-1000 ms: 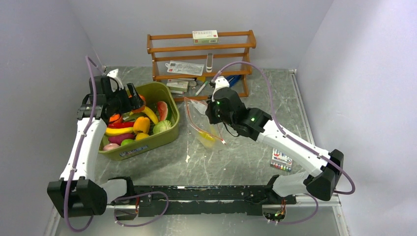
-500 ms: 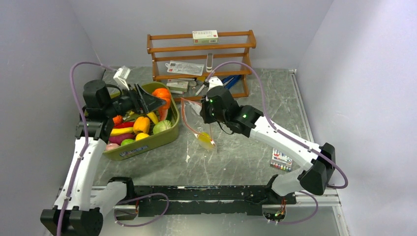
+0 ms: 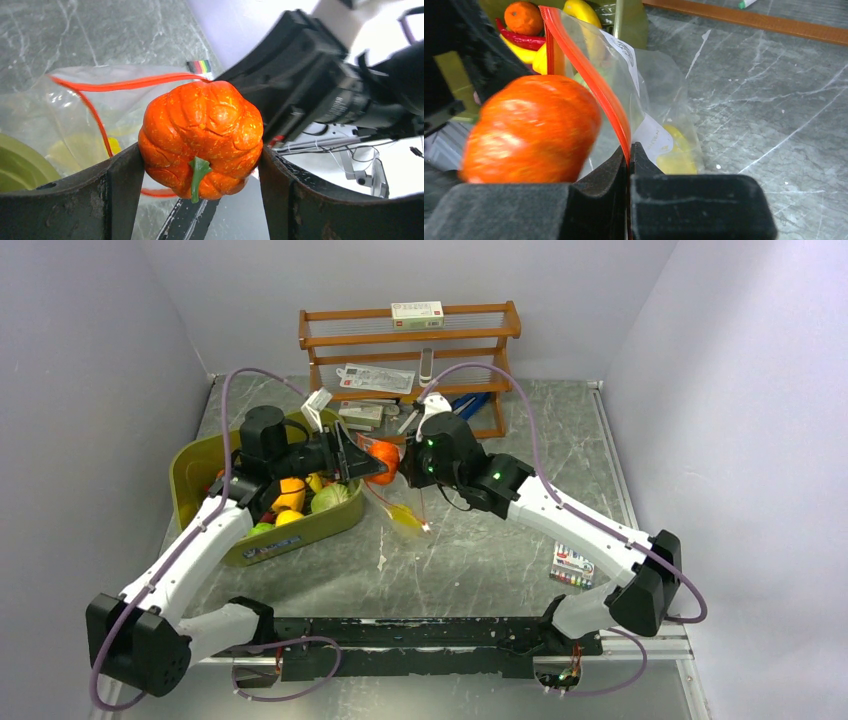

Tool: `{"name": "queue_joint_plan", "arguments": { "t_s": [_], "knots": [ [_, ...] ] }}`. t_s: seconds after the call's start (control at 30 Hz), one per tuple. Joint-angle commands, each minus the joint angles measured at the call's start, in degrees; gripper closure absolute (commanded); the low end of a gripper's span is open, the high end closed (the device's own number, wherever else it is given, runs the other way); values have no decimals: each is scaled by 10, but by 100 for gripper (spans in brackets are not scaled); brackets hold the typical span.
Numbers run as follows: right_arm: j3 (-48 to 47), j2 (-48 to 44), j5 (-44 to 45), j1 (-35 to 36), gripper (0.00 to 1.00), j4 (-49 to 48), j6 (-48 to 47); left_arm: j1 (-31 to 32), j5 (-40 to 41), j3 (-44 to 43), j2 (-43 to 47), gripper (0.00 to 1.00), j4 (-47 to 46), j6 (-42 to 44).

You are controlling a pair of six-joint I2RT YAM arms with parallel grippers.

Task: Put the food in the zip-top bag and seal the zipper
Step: Place the fake vegetable in the zipper food storage bag.

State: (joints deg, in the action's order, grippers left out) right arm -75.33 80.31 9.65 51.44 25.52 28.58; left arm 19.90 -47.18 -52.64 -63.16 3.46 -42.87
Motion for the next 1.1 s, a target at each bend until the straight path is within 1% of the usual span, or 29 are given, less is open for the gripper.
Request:
{"name": "queue_joint_plan", "arguments": {
  "t_s": [0.0, 0.17, 0.27, 0.33, 0.5, 0.57, 0.8, 0.97, 1.07],
  "knots": [
    [-9, -21, -15, 0, 100, -35, 13, 14, 75, -3, -25, 69, 51, 32],
    [-5, -21, -37, -1, 100, -52, 15, 37, 221, -39, -49, 70, 171, 82],
    [3, -22, -55, 0, 100, -73, 20, 53, 263, -69, -78, 69, 221, 97],
    [9, -21, -63, -1, 100, -82, 23, 62, 260, -84, -92, 65, 234, 105],
    [12, -18, -49, -1, 100, -75, 17, 68, 223, -112, -90, 37, 237, 105],
    [10, -15, -39, -1, 100, -66, 15, 68, 225, -118, -79, 30, 235, 101],
    [18, -17, -17, -4, 100, -52, 3, 68, 187, -117, -44, 13, 216, 88],
    [33, -33, -14, -11, 100, -59, 3, 68, 213, -123, -32, 8, 234, 91],
    [33, -34, -16, -13, 100, -58, 0, 68, 218, -134, -28, 8, 246, 94]
  ]
}}
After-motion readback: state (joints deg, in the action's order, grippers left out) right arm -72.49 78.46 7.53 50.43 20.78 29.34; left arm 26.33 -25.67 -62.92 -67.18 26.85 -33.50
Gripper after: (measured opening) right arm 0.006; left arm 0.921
